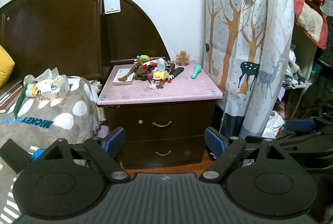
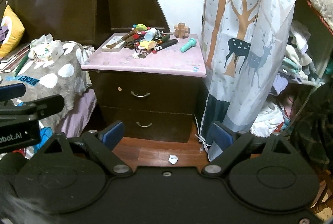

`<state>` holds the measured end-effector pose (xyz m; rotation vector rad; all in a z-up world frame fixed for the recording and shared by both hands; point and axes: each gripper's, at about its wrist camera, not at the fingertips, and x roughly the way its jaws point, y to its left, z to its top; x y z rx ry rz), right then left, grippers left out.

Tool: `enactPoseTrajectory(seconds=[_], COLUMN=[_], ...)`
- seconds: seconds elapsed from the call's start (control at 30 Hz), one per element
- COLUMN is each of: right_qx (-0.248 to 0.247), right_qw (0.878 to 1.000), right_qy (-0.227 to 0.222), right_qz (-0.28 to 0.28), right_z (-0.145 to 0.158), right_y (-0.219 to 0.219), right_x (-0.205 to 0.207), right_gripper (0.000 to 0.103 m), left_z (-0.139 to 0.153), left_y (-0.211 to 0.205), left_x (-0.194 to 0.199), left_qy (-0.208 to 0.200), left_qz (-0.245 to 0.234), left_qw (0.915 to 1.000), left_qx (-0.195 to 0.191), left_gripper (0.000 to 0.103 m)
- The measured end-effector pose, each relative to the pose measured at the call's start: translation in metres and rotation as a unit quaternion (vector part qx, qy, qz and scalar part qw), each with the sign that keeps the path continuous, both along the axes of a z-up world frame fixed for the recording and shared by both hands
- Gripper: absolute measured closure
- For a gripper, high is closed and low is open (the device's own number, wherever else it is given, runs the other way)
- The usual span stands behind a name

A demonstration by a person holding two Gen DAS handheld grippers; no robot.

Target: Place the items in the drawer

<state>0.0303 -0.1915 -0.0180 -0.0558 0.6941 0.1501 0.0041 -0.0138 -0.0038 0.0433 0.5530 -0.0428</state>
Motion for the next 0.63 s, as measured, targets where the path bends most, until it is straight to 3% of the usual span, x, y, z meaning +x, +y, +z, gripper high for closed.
enactPoseTrajectory(seconds=[0.63], right_qx=[0.003], right_qw=[1.0], right_qy=[0.0], right_qz=[0.004], right_z=[-0.0006], right_y=[-0.0001], right_x=[-0.0022], right_gripper=[0.011], left_z=[-0.0002], left_y=[-0.0015], left_x=[-0.003], left_qy=[0.001], left_qz=[-0.008], left_qw=[0.9999], left_qx=[-0.007], left_gripper=[0.019])
